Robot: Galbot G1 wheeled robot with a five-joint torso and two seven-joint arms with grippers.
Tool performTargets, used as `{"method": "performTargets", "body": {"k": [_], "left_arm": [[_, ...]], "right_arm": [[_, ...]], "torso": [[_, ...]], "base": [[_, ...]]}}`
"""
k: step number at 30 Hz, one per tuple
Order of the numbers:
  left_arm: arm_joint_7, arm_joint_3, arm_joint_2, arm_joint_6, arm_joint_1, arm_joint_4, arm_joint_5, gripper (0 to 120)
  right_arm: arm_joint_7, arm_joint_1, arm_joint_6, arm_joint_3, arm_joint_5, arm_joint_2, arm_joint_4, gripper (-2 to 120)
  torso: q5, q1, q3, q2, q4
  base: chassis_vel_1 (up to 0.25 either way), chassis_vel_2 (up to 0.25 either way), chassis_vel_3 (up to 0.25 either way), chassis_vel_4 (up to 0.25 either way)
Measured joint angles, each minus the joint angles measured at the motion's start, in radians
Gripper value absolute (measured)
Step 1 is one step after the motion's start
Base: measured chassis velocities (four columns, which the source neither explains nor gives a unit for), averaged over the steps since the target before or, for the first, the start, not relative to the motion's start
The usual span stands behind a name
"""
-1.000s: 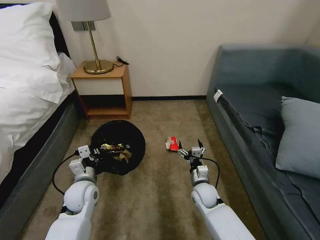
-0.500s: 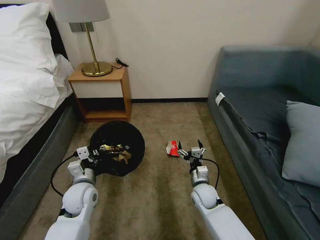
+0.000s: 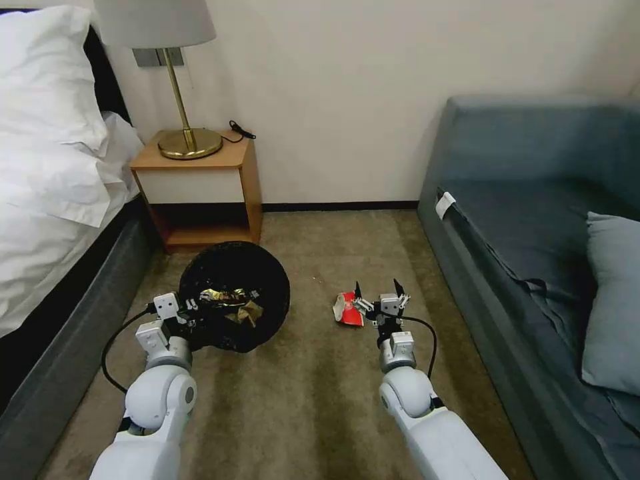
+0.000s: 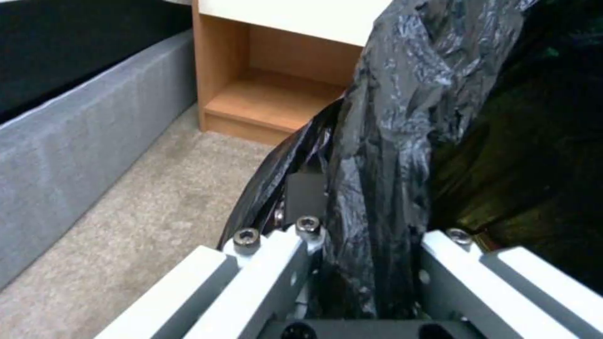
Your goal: Pick up the trash bin, then pick up the garbage on the floor and place it into the trash bin.
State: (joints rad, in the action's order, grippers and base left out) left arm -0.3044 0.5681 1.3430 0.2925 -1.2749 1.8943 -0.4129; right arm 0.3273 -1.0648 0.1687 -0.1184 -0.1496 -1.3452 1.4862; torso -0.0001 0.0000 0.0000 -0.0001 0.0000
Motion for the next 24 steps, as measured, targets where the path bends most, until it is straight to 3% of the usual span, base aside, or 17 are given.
{"method": "performTargets", "body": {"k": [24], "left_arm": [[0.001, -0.008, 0.016, -0.009, -0.013, -0.003, 0.007, 1]], "right_arm": [[-0.003, 0.008, 0.006, 0.033, 0.008, 0.006, -0.017, 100]], "torso": [[0.0001, 0.0, 0.0, 0.0, 0.0]], "base": [[-0.085, 0.091, 0.091, -0.087]]}}
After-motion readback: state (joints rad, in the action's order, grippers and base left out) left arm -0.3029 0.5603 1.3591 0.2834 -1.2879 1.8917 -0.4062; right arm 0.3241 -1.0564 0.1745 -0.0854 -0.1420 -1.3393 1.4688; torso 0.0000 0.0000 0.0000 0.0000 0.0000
